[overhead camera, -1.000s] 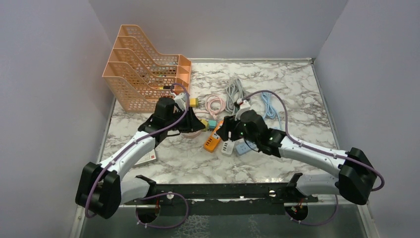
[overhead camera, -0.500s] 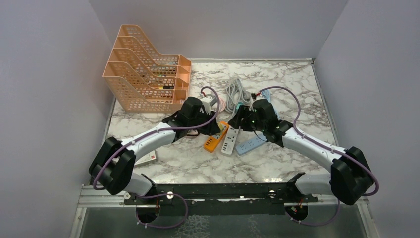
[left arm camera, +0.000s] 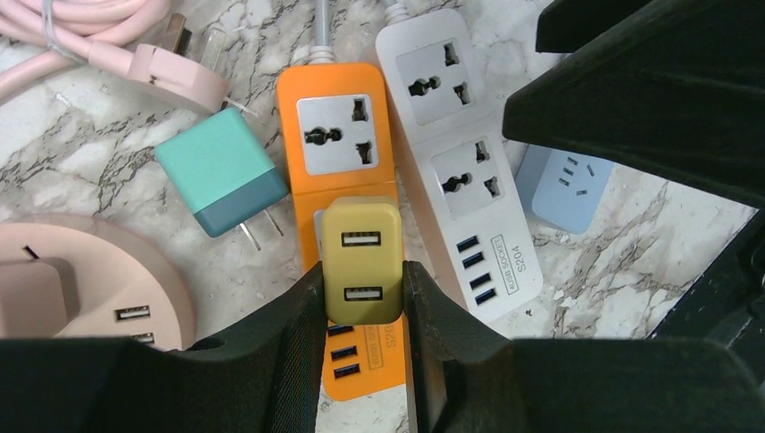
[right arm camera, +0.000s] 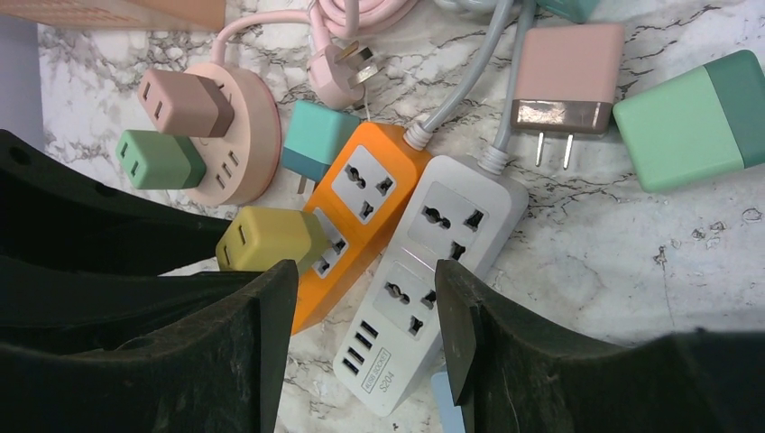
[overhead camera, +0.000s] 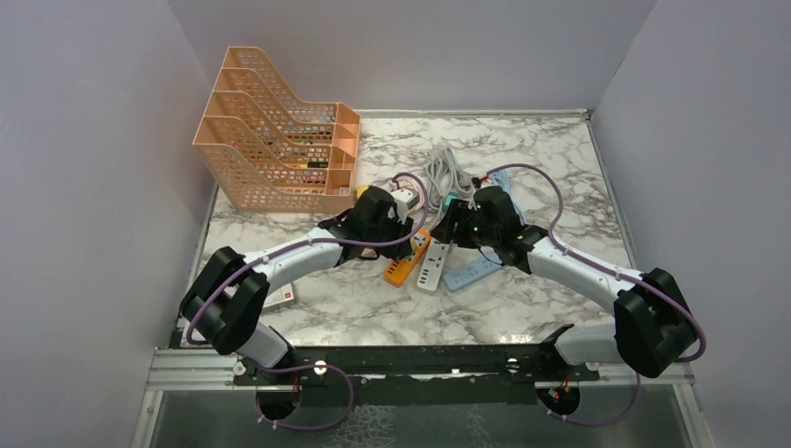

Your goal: Insert the plug

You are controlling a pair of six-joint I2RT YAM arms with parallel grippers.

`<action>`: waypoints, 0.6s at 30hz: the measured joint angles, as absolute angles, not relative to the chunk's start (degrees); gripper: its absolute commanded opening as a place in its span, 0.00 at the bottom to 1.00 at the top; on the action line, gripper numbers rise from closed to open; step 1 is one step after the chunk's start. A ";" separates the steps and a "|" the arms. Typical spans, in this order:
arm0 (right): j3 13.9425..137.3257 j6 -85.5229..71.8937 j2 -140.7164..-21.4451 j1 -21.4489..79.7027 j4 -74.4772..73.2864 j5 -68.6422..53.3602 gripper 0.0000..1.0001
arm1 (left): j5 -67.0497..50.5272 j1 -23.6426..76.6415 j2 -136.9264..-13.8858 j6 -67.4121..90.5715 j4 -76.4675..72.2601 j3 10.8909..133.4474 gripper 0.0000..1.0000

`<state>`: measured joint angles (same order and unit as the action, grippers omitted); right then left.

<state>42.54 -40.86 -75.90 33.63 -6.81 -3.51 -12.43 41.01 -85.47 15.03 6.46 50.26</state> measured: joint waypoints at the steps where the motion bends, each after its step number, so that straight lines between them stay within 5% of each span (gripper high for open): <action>1: 42.52 -40.84 -75.90 33.58 -6.81 -3.51 0.57 | -12.43 41.06 -85.86 15.05 6.50 50.26 0.17; 18: 40.82 -40.40 -75.90 32.60 -6.39 -3.49 0.57 | -5.93 45.63 -87.05 13.37 9.08 52.64 0.11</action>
